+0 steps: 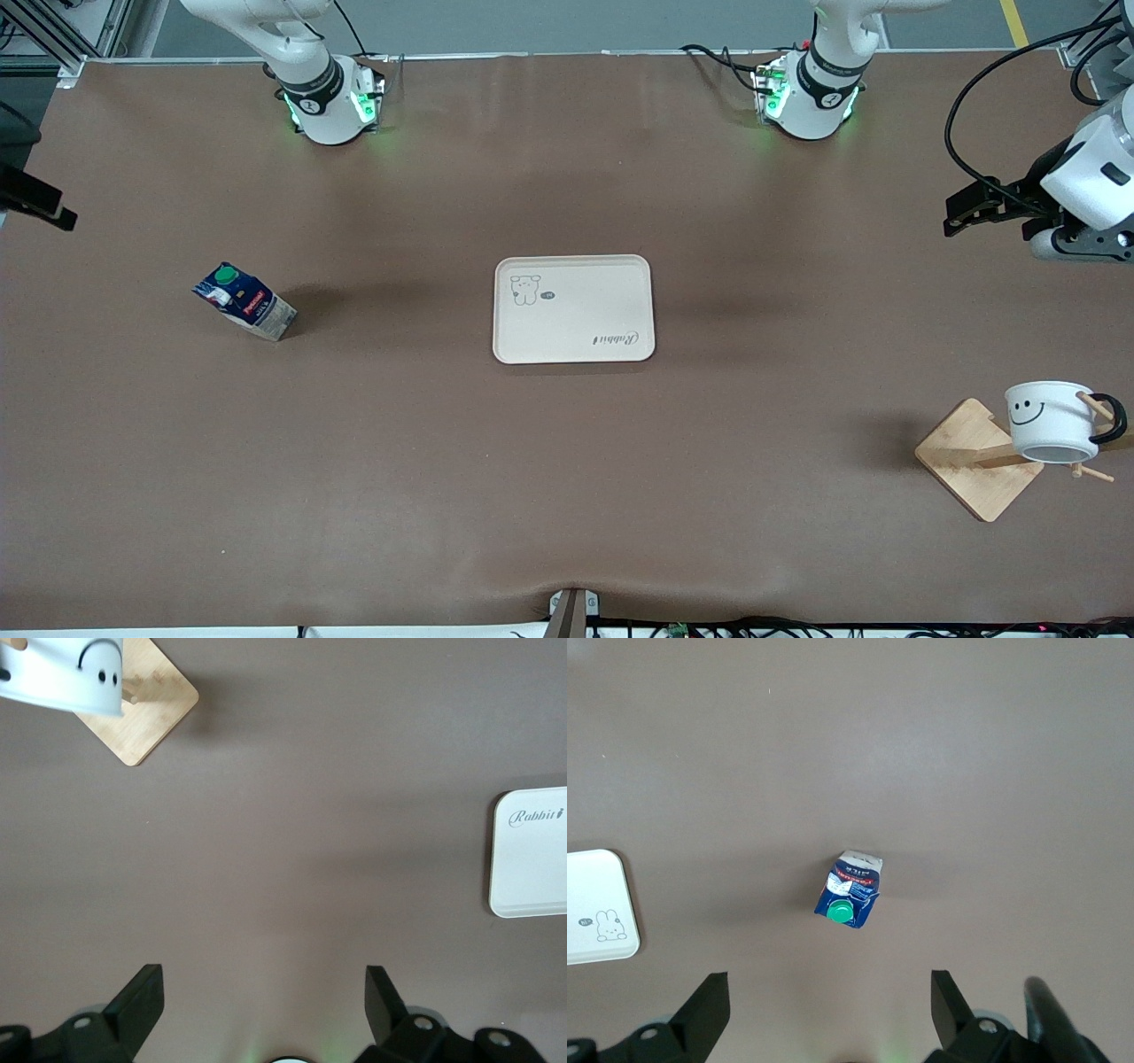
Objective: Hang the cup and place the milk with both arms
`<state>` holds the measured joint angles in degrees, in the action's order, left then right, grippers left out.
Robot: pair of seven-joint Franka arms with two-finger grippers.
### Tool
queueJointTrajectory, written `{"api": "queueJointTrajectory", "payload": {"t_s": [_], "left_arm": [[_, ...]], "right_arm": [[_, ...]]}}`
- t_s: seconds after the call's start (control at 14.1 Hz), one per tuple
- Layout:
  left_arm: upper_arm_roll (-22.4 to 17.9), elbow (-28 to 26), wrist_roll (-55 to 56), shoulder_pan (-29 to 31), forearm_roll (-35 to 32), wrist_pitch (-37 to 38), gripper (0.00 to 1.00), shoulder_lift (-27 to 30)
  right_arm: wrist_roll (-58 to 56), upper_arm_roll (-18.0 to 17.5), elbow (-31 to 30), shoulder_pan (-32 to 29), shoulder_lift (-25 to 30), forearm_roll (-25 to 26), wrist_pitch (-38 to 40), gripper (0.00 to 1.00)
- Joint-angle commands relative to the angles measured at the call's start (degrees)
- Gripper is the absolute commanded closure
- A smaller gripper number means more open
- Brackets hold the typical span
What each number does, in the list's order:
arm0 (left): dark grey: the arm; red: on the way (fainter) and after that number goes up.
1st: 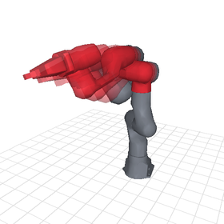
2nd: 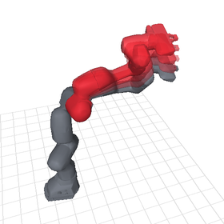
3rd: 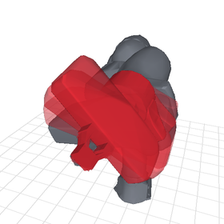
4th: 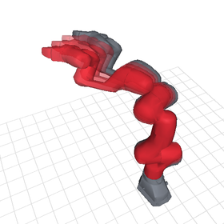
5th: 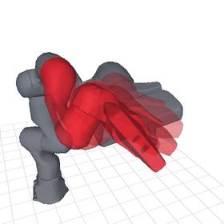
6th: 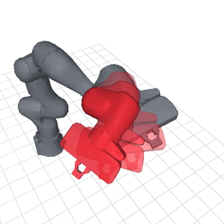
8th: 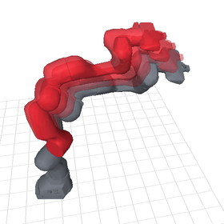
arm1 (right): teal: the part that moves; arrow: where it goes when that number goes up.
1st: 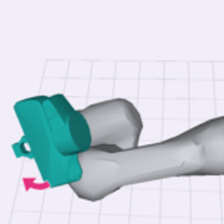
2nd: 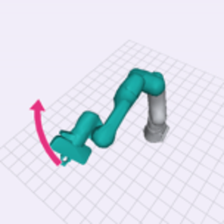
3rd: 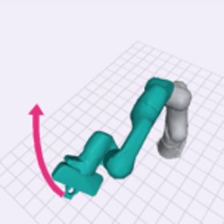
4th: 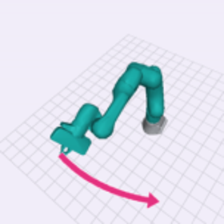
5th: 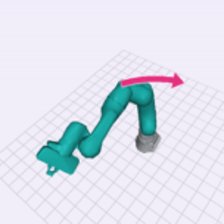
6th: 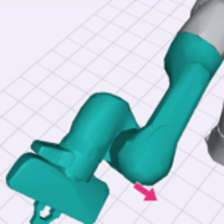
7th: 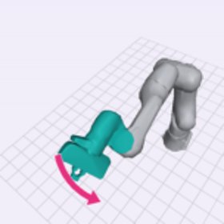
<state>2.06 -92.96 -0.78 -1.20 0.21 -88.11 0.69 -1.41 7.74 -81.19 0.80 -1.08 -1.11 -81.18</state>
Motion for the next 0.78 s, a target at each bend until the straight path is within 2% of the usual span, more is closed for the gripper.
{"api": "queueJointTrajectory", "payload": {"t_s": [0.0,0.21,0.5,0.71], "left_arm": [[-0.1,3.0,0.4,-0.3,-0.3,0.7,0.0,-1.4],[-0.2,5.9,0.4,0.3,0.3,2.6,0.0,-2.8],[-0.6,6.0,10.4,0.3,-0.3,2.6,0.0,-3.2],[-0.3,6.3,10.4,0.2,-0.4,3.1,0.0,-2.3]], "right_arm": [[-0.4,-0.4,-13.4,0.1,9.1,-0.2,-7.2,0.0],[-0.2,-0.3,-10.7,-0.4,7.7,0.3,-6.4,0.0],[0.3,-0.4,-8.7,0.0,7.0,0.8,-5.1,0.0],[0.2,-0.3,-7.9,-0.3,6.5,0.8,-5.0,0.0]]}}
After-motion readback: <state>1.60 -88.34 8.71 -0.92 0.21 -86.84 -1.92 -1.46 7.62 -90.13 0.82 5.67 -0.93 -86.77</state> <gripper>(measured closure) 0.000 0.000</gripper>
